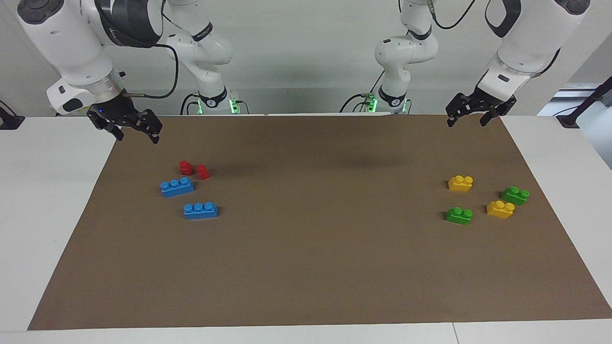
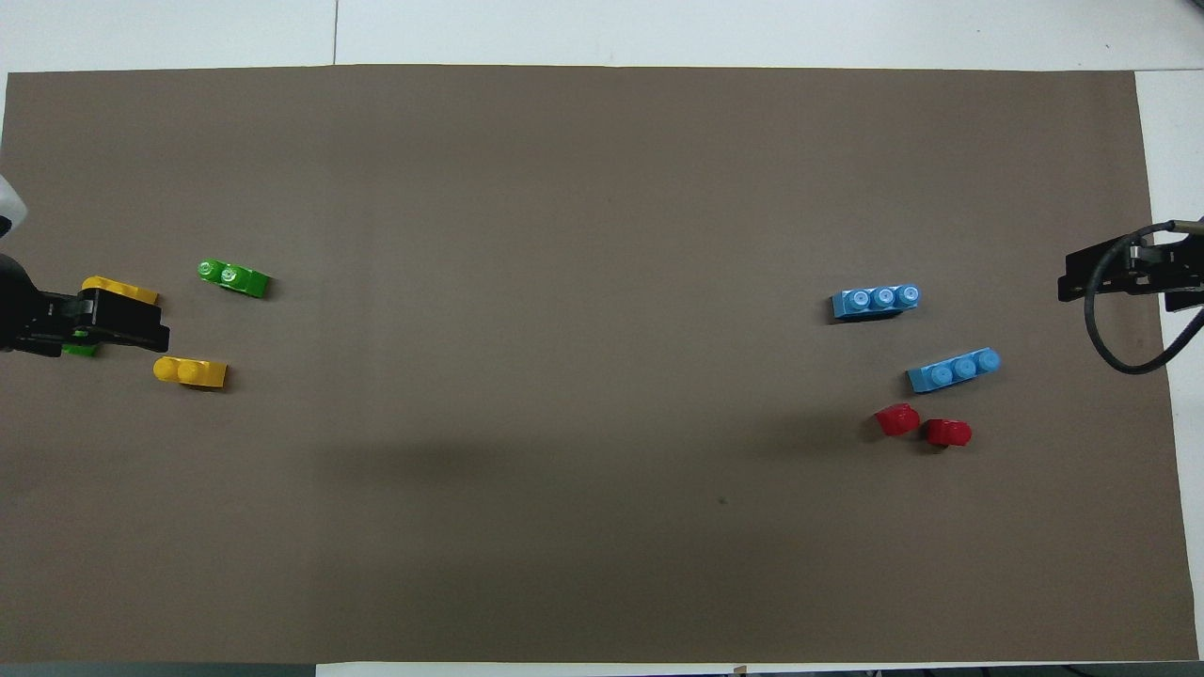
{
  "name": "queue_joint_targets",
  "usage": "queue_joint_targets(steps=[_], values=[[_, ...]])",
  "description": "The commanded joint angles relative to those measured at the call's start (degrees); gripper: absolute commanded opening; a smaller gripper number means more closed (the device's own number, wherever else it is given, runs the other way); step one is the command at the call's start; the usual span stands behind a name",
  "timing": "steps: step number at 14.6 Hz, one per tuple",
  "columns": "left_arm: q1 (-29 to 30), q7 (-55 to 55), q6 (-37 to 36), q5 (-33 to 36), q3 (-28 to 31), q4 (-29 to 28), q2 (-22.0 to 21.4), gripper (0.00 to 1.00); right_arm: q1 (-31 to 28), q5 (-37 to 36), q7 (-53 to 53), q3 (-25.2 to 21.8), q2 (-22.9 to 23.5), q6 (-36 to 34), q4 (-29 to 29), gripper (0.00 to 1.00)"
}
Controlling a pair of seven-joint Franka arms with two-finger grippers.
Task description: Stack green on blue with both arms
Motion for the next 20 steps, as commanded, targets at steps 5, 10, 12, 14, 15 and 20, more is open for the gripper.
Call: queue_joint_targets(steps=[5, 10, 12, 14, 15, 20], values=[[0.7, -4.7, 12.33, -0.35, 0.35, -11.46, -3.14, 1.0, -0.8, -0.34, 0.12, 0.18, 0.33, 2.42, -0.16, 1.0], [1.85, -11.46, 20.68, -0.44, 0.35, -16.12, -1.3, 1.0, -2.03, 0.01, 12.14, 0.18, 5.07, 6.2, 0.19, 1.0], [1.93, -14.97, 22.97, -0.44, 0.35, -16.22, 0.99, 1.0, -2.65, 3.15, 18.02, 0.18, 7.79, 7.52, 0.81, 1.0], [2.02, -19.01, 25.61, -0.44, 0.35, -16.3, 3.01, 1.0, -2.65, 8.34, 29.68, 0.18, 10.17, 10.32, 0.72, 1.0], [2.02, -21.21, 27.1, -0.44, 0.35, -16.39, 4.15, 1.0, -2.21, 9.58, 36.53, 0.18, 11.48, 12.6, 0.2, 1.0], [3.51, -30.0, 33.7, -0.44, 0.35, -16.3, 9.69, 1.0, -0.45, 14.32, 52.66, 0.27, 15.36, 20.43, -1.38, 1.0]])
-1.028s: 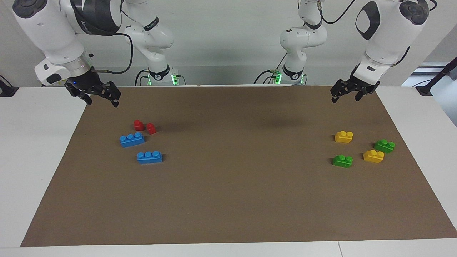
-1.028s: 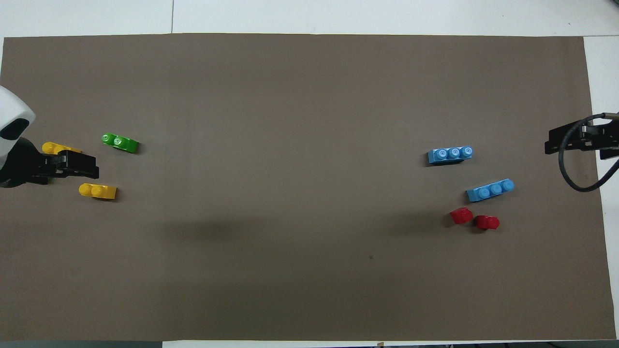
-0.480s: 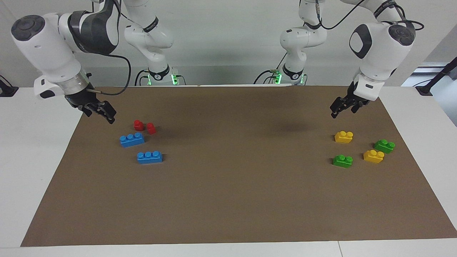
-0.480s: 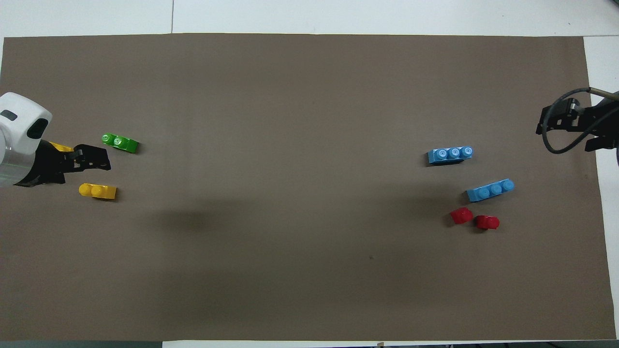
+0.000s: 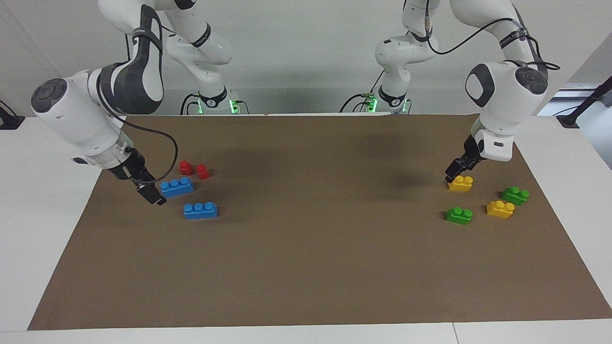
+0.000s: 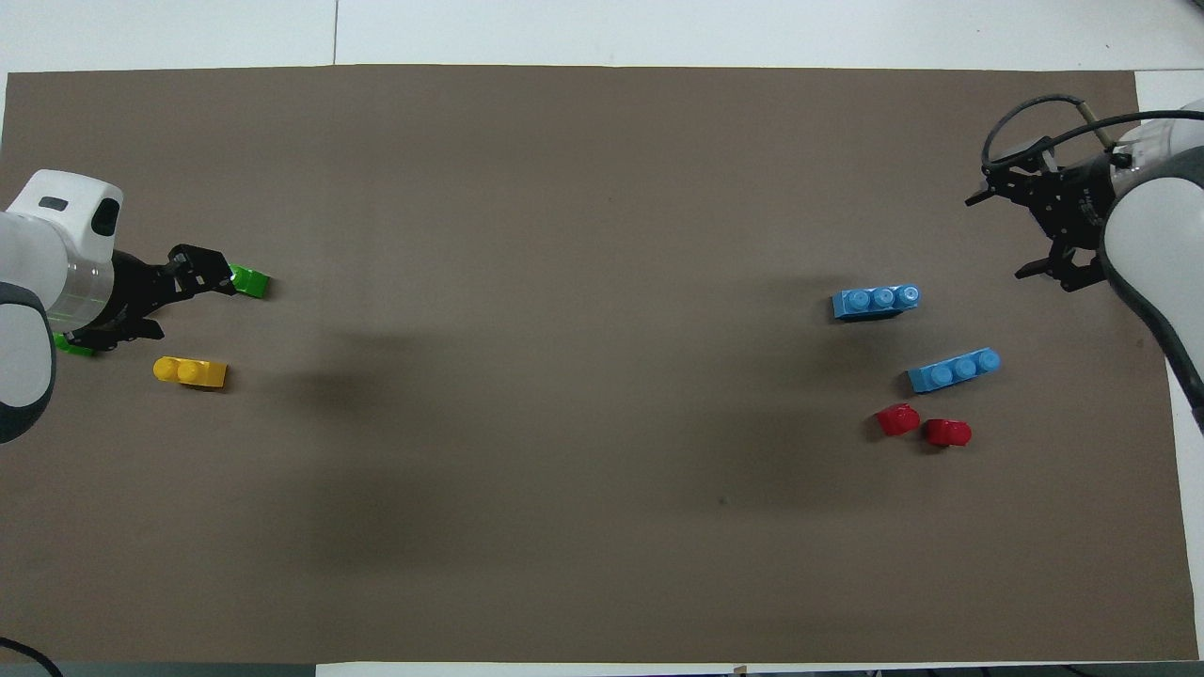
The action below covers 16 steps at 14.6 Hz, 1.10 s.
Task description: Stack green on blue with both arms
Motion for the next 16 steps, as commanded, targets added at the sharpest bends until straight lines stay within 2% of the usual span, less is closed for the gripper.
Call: queue_joint_targets(steps=[1, 4, 6, 10, 13, 16], values=[[1.29, -5.33, 4.36, -0.44, -0.11, -0.37, 2.62, 1.0, -0.32, 5.26, 5.21, 0.22, 0.97, 3.15, -1.06, 1.0], [1.47, -18.57, 10.58, -0.44, -0.11, -0.28, 5.26, 1.0, -0.59, 6.6, 6.44, 0.22, 2.47, 4.21, -2.11, 1.0], [1.65, -25.97, 14.73, -0.44, -0.02, -0.11, 6.84, 1.0, -1.2, 10.45, 7.68, 0.22, 4.05, 4.65, -2.29, 1.0], [2.09, -26.79, 16.33, -0.27, -0.02, 1.03, 9.74, 1.0, -1.2, 12.65, 9.35, 0.22, 4.41, 4.03, -5.18, 1.0], [2.09, -29.24, 16.94, 0.08, 0.24, 5.15, 15.01, 1.0, -2.51, 14.51, 9.35, 0.14, 4.67, 4.03, -6.24, 1.0], [2.09, -34.07, 16.6, 2.8, 0.42, 7.62, 17.66, 1.0, -3.05, 14.6, 9.26, 0.14, 5.81, 4.65, -6.33, 1.0]])
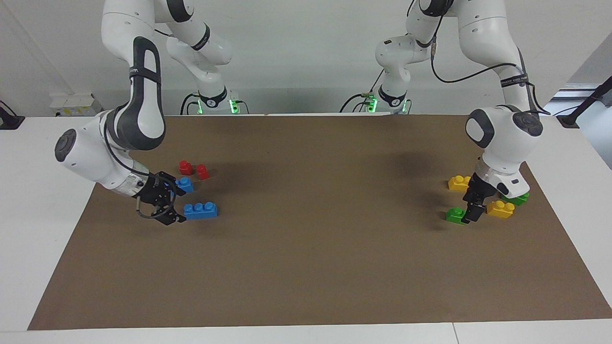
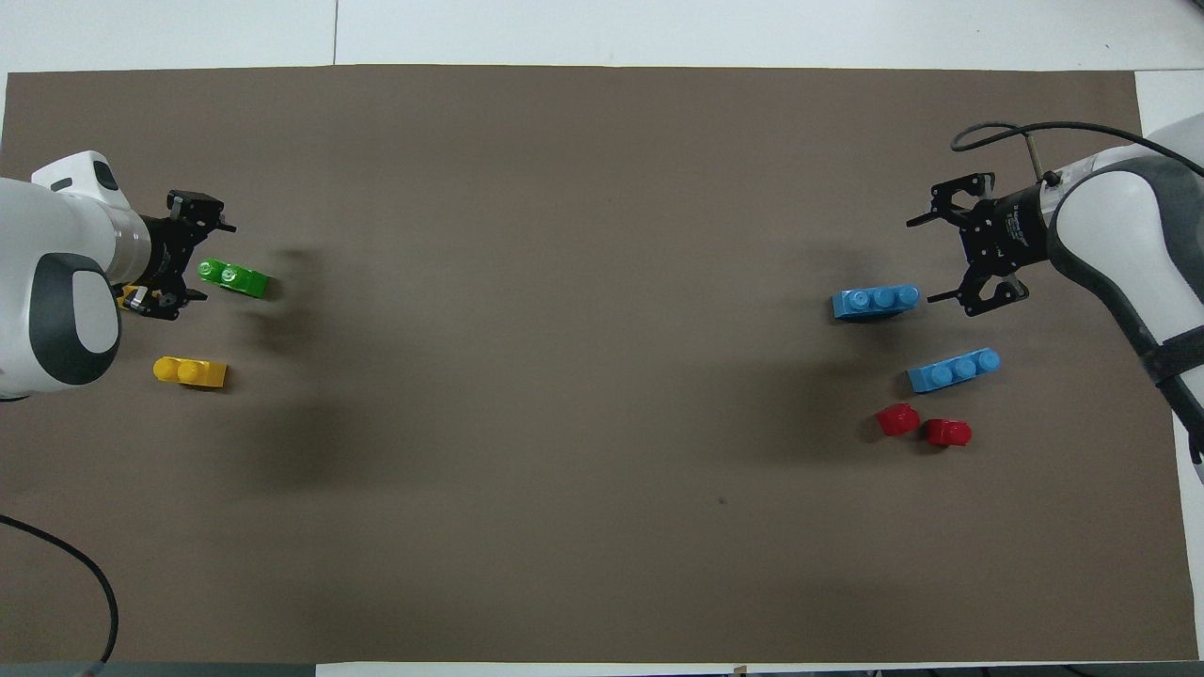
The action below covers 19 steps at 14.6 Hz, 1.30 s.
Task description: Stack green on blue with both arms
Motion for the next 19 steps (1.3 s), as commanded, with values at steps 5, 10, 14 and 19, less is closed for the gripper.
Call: queue_joint_targets(steps=[5, 10, 14, 19], values=[[-0.05, -8.29, -0.48, 2.0, 1.04, 3.18, 3.91, 1.0, -0.59, 1.45, 0.3, 0.46, 0.55, 1.41, -3.0, 1.0], [0.03, -8.29, -0.83, 3.67, 1.48, 2.39, 4.53, 1.0, -0.68, 2.15, -0.23, 0.46, 0.47, 3.07, -5.46, 1.0], [-0.14, -8.55, -3.03, 3.67, 1.48, 2.39, 4.53, 1.0, -0.94, 3.82, -1.81, 0.46, 0.64, 5.46, -7.4, 1.0], [-0.23, -9.78, -3.38, 3.67, 1.48, 2.48, 4.53, 1.0, -1.03, 3.91, -3.47, 0.46, 1.08, 9.06, -9.33, 1.0]])
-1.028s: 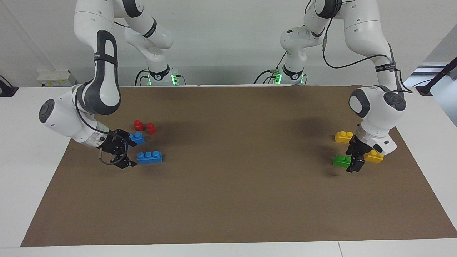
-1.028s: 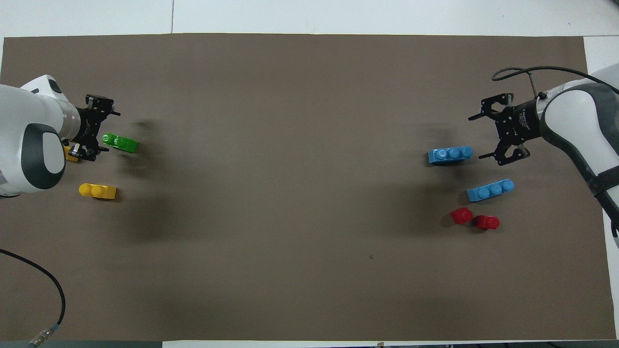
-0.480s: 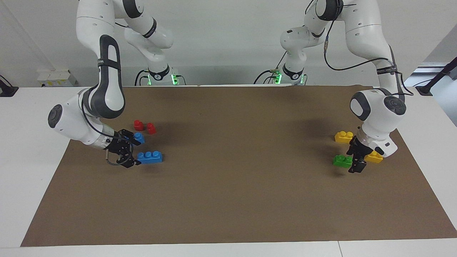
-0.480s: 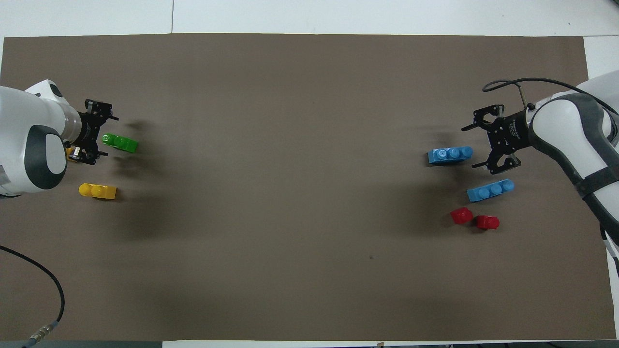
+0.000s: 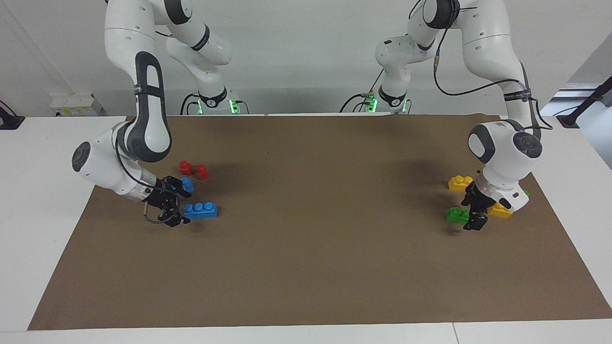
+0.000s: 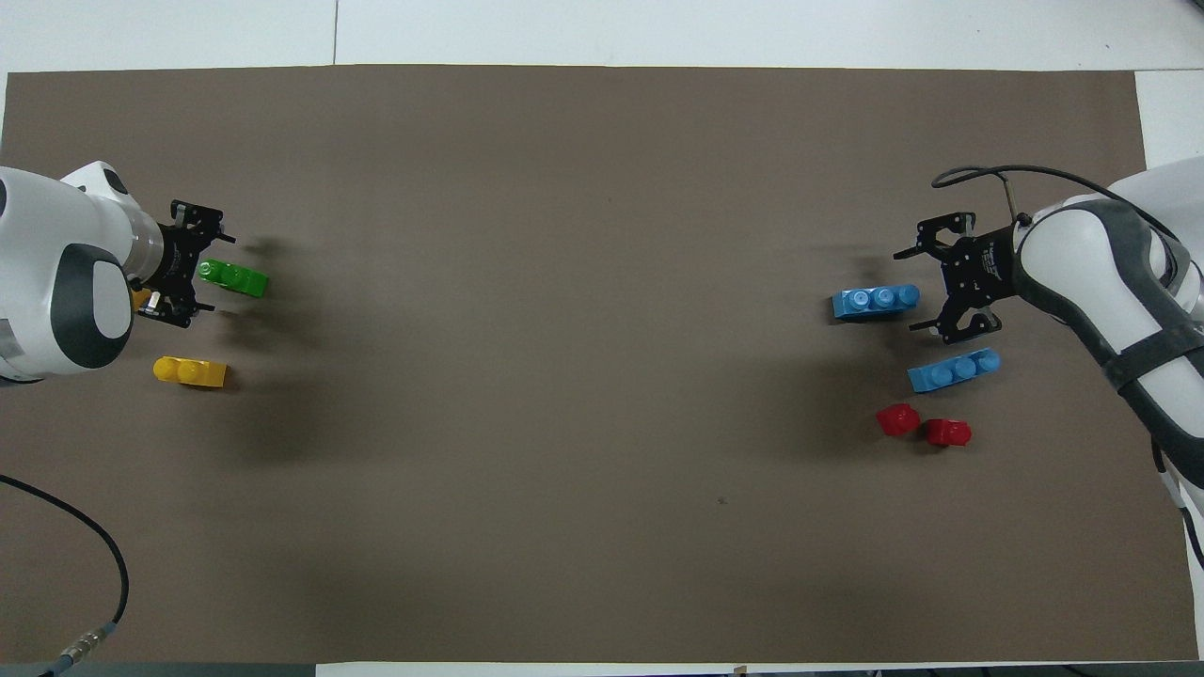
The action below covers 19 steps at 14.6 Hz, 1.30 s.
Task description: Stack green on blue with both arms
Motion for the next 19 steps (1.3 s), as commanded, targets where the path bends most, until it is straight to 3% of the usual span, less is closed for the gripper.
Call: queue_joint_targets(steps=[1, 2, 5, 6, 9, 11, 13, 16, 19], values=[[-0.22, -1.6, -1.03, 1.35, 0.13, 0.46, 0.14, 0.95, -0.74, 1.66, -3.26, 0.3, 0.37, 2.19, -1.5, 1.0], [-0.22, -1.69, -1.03, 1.35, 0.13, 0.46, 0.14, 0.83, -0.74, 1.66, -3.27, 0.3, 0.37, 2.89, -1.85, 1.0], [-0.04, -1.69, -0.76, 1.35, 0.13, 0.46, 0.14, 0.16, -0.65, 1.66, -3.27, 0.3, 0.37, 5.0, -3.0, 0.99], [-0.04, -1.69, -0.85, 1.35, 0.13, 0.63, 0.14, 0.0, -0.57, 1.75, -3.27, 0.3, 0.37, 5.18, -3.17, 0.97], [-0.31, -1.6, -0.67, 1.35, 0.13, 0.81, 0.14, 0.0, -0.57, 3.67, -3.18, 0.3, 0.19, 5.27, -3.44, 0.83], [-0.48, -1.69, -1.02, 1.35, 0.13, 1.07, 0.14, 0.0, -0.57, 5.0, -3.18, 0.22, 0.11, 5.36, -3.88, 0.61], [-0.75, -1.69, -1.81, 1.35, 0.13, 1.16, 0.06, 0.0, -0.65, 5.44, -3.09, 0.3, 0.1, 5.27, -3.79, 0.28], [-1.1, -1.6, -4.0, 1.35, -0.13, 1.42, -1.35, 0.0, -1.18, 6.23, -3.01, 0.3, 0.1, 4.75, -3.35, 0.0], [-2.33, -1.69, -7.61, 0.83, -0.39, 1.51, -3.8, 0.0, -2.06, 6.59, -2.57, 0.3, 0.37, 0.9, 0.41, 0.0]])
